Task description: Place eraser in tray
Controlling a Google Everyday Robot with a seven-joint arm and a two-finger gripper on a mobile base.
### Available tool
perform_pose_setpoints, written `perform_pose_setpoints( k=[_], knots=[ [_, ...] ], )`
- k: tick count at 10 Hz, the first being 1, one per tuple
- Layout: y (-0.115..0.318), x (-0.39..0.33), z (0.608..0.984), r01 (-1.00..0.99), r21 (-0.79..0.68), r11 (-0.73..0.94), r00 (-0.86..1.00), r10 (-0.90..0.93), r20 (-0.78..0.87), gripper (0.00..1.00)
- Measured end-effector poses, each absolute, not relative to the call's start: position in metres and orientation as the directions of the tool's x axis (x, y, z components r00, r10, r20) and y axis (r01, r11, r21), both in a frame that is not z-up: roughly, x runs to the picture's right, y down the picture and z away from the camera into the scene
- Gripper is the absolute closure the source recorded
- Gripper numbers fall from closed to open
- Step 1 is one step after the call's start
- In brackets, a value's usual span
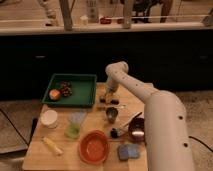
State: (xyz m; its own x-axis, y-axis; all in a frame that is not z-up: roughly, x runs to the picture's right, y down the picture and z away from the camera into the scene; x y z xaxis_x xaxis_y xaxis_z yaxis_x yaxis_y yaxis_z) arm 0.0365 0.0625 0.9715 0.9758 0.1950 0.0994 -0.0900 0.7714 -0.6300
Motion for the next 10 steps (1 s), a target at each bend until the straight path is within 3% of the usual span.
perform_pose_setpoints(
  k=[3,4,10],
  knots=[
    [0.067,0.041,0.974,-0.083,-0.635,0.768,0.976,0.193,0.105,0.92],
    [0.066,0.046,0.972,-0.073,-0.631,0.772,0.978,0.179,0.105,0.99],
    [0.014,0.037,0.921,0.04,-0.531,0.847,0.969,0.097,0.228,1.0]
  ],
)
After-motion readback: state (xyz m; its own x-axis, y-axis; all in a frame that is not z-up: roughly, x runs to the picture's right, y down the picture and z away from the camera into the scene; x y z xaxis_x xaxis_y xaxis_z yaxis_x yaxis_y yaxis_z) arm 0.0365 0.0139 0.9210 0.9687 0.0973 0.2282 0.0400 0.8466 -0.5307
